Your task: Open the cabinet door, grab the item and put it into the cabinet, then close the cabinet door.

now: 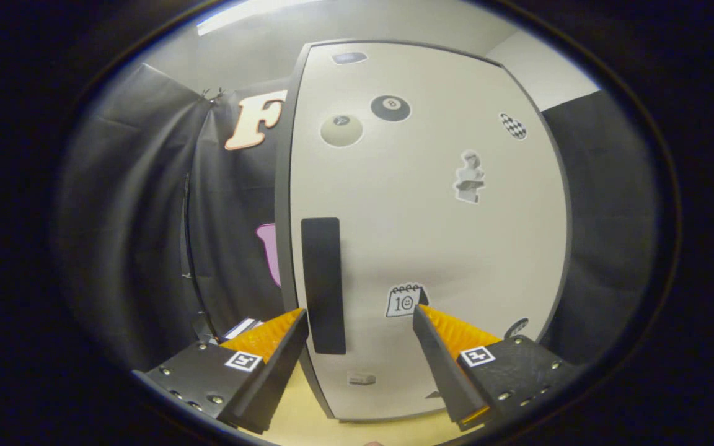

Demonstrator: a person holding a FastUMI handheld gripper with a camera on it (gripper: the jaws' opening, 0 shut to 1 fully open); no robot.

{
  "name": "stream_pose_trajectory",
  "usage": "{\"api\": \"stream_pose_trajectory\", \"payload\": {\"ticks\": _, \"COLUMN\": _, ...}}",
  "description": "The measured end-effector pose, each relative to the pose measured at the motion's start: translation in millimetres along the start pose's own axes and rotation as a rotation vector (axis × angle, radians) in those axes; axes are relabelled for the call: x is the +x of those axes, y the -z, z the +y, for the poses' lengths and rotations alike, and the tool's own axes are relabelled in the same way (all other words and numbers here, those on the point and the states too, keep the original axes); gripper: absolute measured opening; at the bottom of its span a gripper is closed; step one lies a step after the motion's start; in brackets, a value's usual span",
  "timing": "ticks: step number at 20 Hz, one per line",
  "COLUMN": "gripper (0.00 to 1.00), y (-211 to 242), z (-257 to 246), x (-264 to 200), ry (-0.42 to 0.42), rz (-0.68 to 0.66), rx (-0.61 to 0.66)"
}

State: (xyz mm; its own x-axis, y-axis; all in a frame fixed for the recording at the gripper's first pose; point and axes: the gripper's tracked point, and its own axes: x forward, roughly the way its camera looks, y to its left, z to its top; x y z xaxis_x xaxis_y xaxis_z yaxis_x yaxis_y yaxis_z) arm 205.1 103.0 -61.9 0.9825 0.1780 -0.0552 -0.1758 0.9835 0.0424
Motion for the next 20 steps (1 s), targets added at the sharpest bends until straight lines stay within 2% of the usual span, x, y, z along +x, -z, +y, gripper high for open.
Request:
{"api": "stream_pose_trajectory", "payload": {"ticks": 12, "gripper": 1.00, "y": -12, "z": -45, "x": -167, "ry": 0.082, "rz": 0.015, "rx": -0.050}}
{"api": "stream_pose_trajectory", "payload": {"ticks": 20, "gripper": 1.00, "y": -15, "z": -48, "x": -226, "ry": 0.121, "rz": 0.003, "rx": -0.047}}
